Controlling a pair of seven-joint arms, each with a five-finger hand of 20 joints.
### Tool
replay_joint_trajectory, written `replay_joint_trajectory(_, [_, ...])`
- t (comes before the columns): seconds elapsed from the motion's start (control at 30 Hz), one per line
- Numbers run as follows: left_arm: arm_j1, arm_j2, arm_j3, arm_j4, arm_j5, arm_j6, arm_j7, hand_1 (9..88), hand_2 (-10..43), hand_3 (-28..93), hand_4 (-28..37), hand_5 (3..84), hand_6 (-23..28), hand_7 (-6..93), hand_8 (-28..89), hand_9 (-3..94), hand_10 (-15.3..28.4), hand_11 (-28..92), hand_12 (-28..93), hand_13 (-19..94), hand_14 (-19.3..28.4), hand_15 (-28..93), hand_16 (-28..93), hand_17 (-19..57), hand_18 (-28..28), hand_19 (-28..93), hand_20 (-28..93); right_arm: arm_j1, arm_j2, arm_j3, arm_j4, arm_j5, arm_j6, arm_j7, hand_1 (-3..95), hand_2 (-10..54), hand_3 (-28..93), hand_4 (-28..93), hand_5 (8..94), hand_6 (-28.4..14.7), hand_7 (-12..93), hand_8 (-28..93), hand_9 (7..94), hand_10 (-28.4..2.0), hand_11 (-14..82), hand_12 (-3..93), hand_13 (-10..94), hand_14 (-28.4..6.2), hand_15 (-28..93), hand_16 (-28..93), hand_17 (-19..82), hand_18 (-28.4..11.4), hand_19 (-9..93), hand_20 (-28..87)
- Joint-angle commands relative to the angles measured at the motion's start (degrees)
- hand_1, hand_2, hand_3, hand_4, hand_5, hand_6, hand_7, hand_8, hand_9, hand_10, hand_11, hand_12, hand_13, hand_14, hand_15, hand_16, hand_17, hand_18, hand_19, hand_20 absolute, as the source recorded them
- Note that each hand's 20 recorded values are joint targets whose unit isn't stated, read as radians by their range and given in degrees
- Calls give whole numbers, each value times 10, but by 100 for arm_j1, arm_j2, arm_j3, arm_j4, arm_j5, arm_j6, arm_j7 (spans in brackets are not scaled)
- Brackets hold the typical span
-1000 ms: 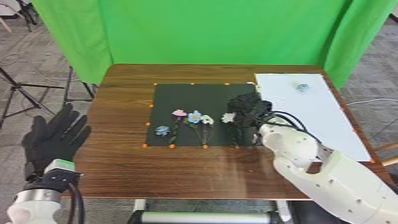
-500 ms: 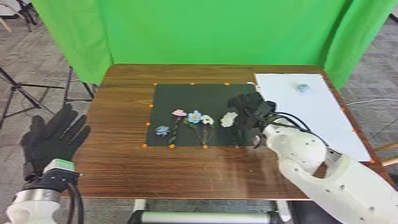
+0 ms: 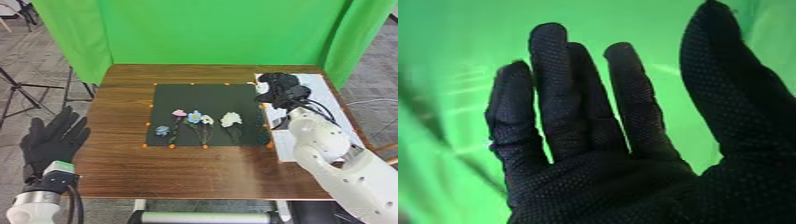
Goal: Arrange flowers
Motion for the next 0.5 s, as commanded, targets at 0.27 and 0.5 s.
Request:
replay_joint_trajectory(0.27, [16,0,83,-29,-67,11,95,260,96,688,-283,366,77,159,-96,275,143,209,109,182,145,353,-73,-72,130,290,92,1320,-63,-248,1678,1056,-483,735,268,-9,817,-264,379,-69,168,-127,357,-194,122,150,285,-179,448,125,213,-205,712,324])
replay_joint_trajectory(0.5, [-4,-16,143,-8,-69,3,89,262,98,687,-283,366,77,159,-97,276,144,211,108,189,144,363,-76,-73,132,297,93,1661,19,-474,2108,1165,-1061,698,279,-21,819,-261,368,-71,164,-118,334,-185,111,145,267,-182,440,113,205,-206,710,314])
